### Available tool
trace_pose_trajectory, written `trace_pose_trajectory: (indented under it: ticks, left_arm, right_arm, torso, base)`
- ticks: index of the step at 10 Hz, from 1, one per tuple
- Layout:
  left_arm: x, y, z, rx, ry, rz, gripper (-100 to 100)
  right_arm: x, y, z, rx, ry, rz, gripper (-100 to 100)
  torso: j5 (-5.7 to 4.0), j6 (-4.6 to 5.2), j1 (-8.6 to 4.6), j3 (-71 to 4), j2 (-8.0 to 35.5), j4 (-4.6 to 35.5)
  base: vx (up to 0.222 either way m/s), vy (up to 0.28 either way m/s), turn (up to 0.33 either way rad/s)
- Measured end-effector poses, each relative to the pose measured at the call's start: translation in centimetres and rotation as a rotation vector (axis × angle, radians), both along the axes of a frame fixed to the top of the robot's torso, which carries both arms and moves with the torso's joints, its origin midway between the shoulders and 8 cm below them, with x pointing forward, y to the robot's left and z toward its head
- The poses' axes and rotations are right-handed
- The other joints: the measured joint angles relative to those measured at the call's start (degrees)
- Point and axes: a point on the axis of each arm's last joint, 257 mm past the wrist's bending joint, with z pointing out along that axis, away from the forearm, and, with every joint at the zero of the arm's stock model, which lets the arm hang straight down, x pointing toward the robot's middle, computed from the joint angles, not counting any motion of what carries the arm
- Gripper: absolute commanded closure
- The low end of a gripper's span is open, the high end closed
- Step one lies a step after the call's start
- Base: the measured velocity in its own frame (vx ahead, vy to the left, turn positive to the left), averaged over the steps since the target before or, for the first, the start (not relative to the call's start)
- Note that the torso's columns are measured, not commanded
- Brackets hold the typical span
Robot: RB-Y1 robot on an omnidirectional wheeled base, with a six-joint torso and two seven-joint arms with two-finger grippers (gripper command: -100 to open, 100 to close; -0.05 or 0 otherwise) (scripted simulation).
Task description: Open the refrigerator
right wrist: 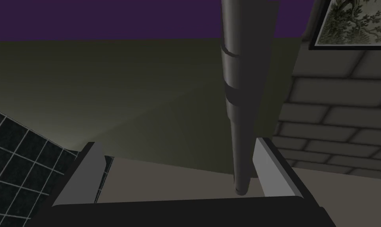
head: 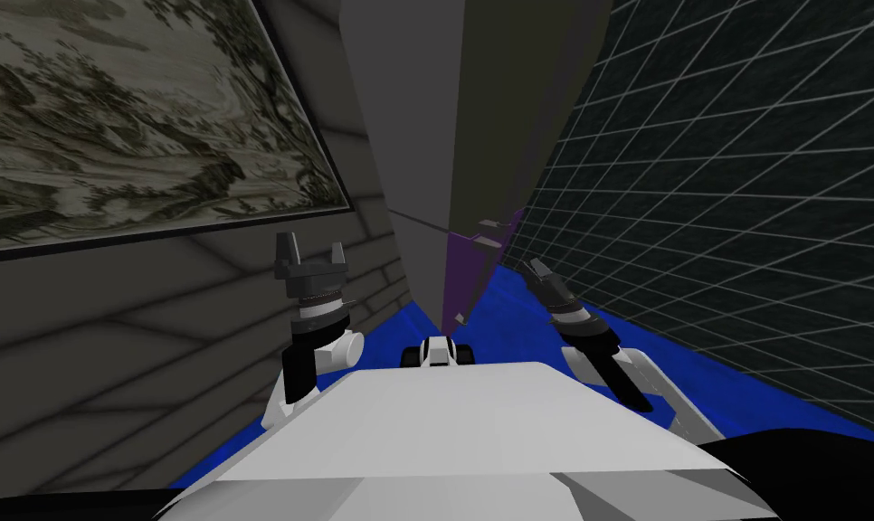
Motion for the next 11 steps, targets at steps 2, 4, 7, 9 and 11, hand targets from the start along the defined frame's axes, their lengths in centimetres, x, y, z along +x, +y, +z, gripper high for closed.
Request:
trace_pose_trajectory:
  ticks: [2, 4, 7, 9, 11]
  left_arm:
    - [0.0, 0.0, 0.0, 0.000, 0.000, 0.000, 0]
    - [0.0, 0.0, 0.0, 0.000, 0.000, 0.000, 0]
    - [0.0, 0.0, 0.0, 0.000, 0.000, 0.000, 0]
    - [0.0, 0.0, 0.0, 0.000, 0.000, 0.000, 0]
    - [0.0, 0.0, 0.0, 0.000, 0.000, 0.000, 0]
  right_arm:
    - [0.4, -0.7, -0.7, -0.127, 0.012, -0.042, -100]
    - [0.6, -1.6, -1.2, -0.246, 0.020, -0.078, -100]
    - [1.0, -3.0, -2.0, -0.410, 0.028, -0.129, -100]
    - [1.2, -4.0, -2.3, -0.518, 0.031, -0.162, -100]
    - [1.6, -5.2, -2.6, -0.627, 0.033, -0.193, -100]
  torso:
    - [-0.04, 0.00, -0.12, 0.0, 0.0, 0.0]
    - [-0.01, 0.00, -0.02, 0.0, 0.0, 0.0]
    - [0.01, 0.00, 0.04, 0.0, 0.0, 0.0]
    - [0.00, 0.00, -0.01, 0.0, 0.0, 0.0]
    - [-0.01, 0.00, -0.03, -0.1, -0.1, 0.0]
  base:
    - [0.005, 0.111, -0.078]
    - [0.006, 0.111, -0.067]
    - [0.007, 0.116, -0.061]
    - [0.009, 0.114, -0.053]
    - [0.016, 0.114, -0.045]
